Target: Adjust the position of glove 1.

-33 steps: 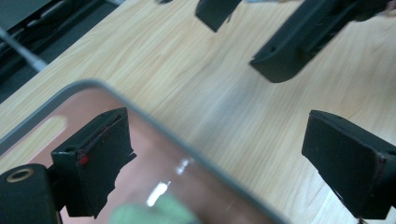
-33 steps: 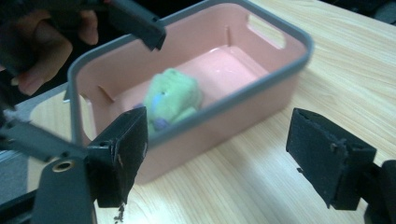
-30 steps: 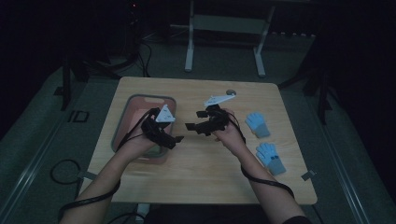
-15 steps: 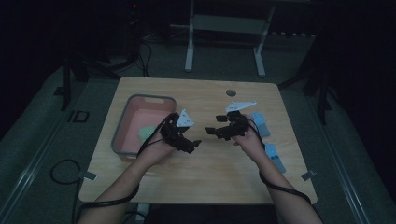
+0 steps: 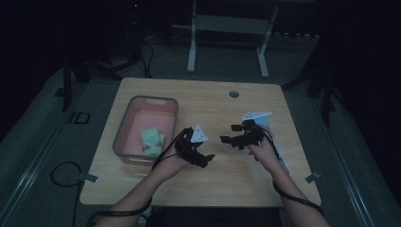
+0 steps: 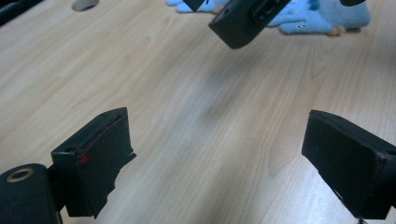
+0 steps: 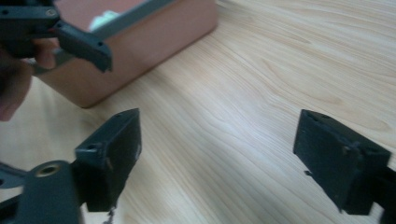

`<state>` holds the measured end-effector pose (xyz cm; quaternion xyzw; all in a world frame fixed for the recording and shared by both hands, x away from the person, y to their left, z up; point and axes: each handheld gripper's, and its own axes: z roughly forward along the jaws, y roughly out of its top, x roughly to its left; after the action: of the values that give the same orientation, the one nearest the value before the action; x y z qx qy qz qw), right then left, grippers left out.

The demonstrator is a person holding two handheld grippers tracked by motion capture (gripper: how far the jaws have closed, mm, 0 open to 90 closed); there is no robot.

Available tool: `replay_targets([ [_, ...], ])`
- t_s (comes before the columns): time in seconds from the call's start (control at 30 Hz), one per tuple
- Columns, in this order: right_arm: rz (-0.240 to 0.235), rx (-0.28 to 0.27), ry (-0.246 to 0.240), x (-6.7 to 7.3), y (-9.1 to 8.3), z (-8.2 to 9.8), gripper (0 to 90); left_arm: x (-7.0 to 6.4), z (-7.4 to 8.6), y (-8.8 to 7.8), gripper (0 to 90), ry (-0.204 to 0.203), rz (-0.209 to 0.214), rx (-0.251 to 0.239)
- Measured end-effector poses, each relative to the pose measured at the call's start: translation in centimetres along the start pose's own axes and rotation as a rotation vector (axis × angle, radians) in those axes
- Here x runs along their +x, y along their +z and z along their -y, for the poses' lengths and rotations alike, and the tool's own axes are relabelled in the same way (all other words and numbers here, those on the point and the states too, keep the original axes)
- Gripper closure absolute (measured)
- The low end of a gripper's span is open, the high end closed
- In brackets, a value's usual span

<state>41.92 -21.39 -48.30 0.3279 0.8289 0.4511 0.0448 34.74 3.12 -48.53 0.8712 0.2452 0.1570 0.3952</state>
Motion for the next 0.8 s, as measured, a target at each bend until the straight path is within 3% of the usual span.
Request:
replay_targets([
  [0.17,0.04,0.004,0.009,-0.5,-0.3,1.5,14.0,-0.6,1.1,0.9,8.0,-0.003,-0.006,0.007],
  [0.47,0.052,0.044,-0.017,-1.0,-0.7,4.1,14.3,-1.7,2.9,1.7,8.0,-0.008,-0.011,0.006],
  [0.63,0.066,0.05,-0.036,-1.0,-1.9,5.3,25.0,-2.1,3.8,1.7,8.0,-0.012,-0.016,0.003],
  [0.8,0.102,0.007,-0.036,-1.4,-3.5,6.0,33.2,-2.4,4.6,1.7,8.0,-0.006,-0.035,0.011],
])
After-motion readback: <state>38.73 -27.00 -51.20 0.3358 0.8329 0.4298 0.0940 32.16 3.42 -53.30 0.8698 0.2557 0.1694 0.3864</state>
